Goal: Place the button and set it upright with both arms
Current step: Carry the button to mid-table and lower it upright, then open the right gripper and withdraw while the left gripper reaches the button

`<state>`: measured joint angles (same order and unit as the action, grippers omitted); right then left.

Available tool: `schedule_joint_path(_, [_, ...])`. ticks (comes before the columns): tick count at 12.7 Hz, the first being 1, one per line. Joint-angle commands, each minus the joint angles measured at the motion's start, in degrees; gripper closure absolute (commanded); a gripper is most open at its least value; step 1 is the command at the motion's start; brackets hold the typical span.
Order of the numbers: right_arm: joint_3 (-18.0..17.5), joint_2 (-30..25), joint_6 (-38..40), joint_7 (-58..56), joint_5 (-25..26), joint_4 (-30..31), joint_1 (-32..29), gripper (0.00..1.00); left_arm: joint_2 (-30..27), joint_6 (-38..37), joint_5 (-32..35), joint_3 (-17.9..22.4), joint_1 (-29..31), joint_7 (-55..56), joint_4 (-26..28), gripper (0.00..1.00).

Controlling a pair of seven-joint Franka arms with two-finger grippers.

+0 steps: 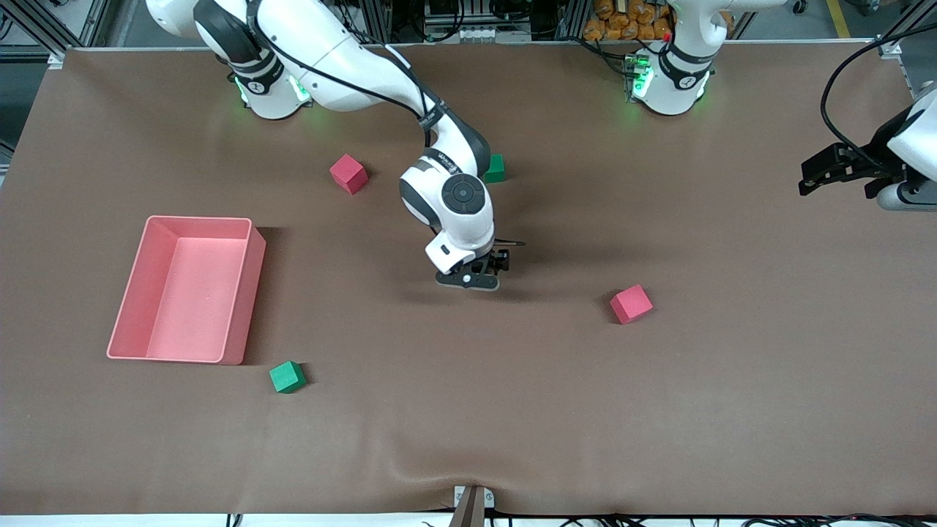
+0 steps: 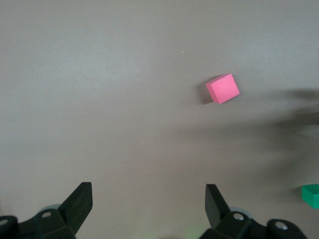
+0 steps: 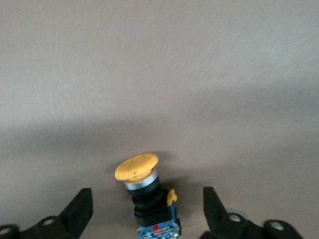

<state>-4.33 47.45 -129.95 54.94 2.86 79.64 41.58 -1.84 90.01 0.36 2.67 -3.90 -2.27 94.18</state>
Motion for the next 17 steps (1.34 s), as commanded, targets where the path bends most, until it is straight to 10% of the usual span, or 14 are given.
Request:
schedule_joint_path(1, [-0.51,-5.42,6.01,0.61,0.31,0.43,-3.6,0.0,0.08,-1.06,-0.09,-0.38,0.56,-1.51,-1.02,0.0])
schedule_joint_path(17, [-0.95,-18.0,24.74,-25.21,-6.63,0.6,-23.9,0.0,6.65,-1.89,-8.69,-5.03,-1.89,0.15,-1.02,0.0])
